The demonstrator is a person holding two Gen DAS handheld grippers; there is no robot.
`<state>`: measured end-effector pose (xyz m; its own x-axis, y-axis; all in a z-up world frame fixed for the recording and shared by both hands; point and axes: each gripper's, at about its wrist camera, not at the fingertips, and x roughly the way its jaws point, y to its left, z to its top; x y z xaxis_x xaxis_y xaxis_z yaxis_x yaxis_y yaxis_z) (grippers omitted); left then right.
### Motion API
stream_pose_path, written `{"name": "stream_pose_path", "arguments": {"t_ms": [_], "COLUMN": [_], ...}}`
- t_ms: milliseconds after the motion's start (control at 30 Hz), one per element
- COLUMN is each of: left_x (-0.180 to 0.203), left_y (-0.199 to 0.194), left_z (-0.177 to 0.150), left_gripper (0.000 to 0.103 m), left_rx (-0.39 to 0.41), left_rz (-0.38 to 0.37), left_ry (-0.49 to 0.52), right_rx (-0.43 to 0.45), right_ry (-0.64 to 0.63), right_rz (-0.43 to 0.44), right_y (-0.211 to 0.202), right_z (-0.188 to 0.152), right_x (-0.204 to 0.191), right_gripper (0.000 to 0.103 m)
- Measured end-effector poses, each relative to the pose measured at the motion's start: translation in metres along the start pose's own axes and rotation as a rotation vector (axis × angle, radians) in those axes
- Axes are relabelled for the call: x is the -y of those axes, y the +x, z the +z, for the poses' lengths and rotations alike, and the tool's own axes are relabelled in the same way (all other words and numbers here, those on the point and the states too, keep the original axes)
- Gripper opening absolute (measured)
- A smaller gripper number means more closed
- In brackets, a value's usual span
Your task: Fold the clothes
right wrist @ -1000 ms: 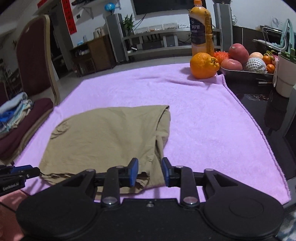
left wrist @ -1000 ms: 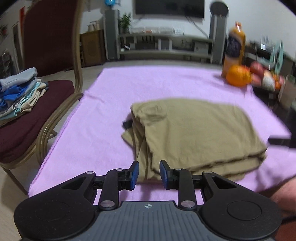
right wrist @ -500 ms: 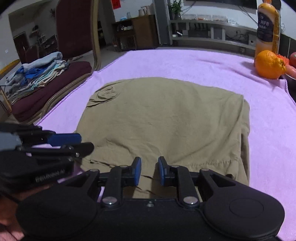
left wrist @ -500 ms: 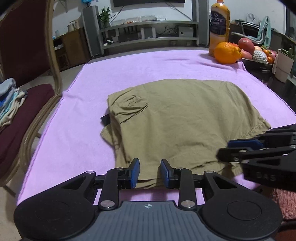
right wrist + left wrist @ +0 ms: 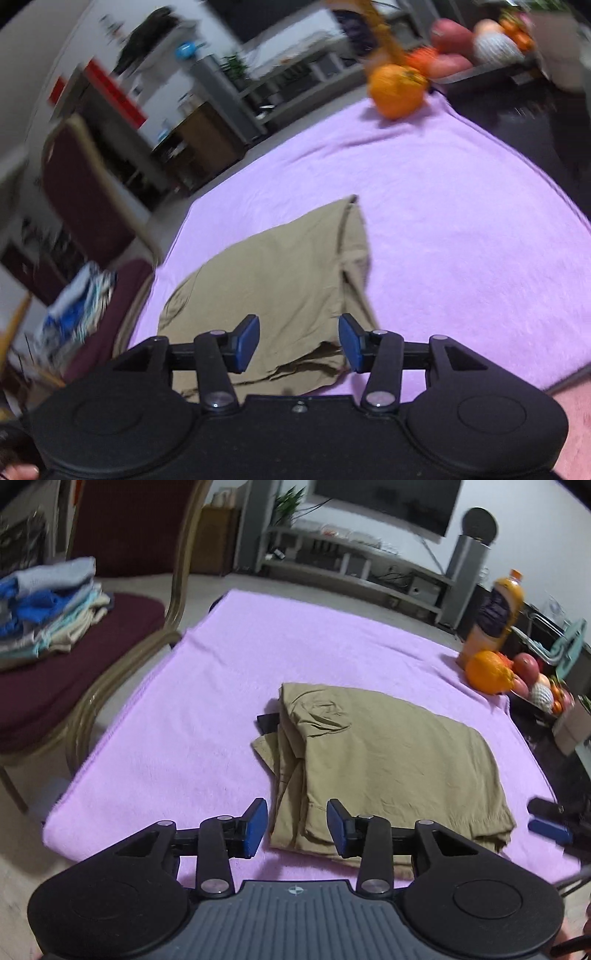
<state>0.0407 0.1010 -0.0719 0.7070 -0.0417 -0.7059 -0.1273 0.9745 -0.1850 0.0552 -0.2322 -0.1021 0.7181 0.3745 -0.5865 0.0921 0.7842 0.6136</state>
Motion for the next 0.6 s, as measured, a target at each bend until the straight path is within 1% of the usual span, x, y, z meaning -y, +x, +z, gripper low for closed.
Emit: {"name": "stream_pose_path", "arguments": {"t_ms": [67, 133, 233, 300, 400, 467, 533, 600], "left_x": [0.004, 0.011, 0.015, 0.016, 0.015, 0.009, 0.002, -0.001], "left_y": [0.005, 0.013, 0.032, 0.04, 0.044, 0.046, 0.048, 0.049], "left_z": [0.004, 0.005, 0.0, -0.005, -0.011, -0.012, -0.013, -0.012], "left_gripper": [0.039, 0.039, 0.035, 0.036, 0.042, 0.043, 0.047, 0.049], "left_rx": [0.007, 0.0, -0.046, -0.063, -0.055, -0.06, -0.065, -0.066], "left_rz": [-0.001, 0.016, 0.03, 0.033, 0.045, 0.031, 0.014, 0.005], "left_ry": [0.019, 0.074, 0.128, 0.151, 0.183, 0.156, 0.116, 0.104], "right_rx": [-0.015, -0.034, -0.064, -0.08, -0.106, -0.113, -0.102, -0.091], "right_ry": [0.077, 0.117, 0.178, 0.194, 0.197, 0.185, 0.152, 0.113], "right_rz": [0.004, 0.005, 0.006, 0.004, 0.007, 0.011, 0.021, 0.031], "right_y": [0.005, 0.011, 0.021, 0.026, 0.031, 0.034, 0.038, 0.043], "right_z": [0.003, 0.004, 0.004, 0.006, 0.006, 0.007, 0.01, 0.013], "right_x": [0.014, 0.022, 0.035, 0.04, 0.042, 0.043, 0.042, 0.04], "right_gripper": [0.05, 0.052, 0.054, 0.056, 0.061, 0.062, 0.063, 0.063]}}
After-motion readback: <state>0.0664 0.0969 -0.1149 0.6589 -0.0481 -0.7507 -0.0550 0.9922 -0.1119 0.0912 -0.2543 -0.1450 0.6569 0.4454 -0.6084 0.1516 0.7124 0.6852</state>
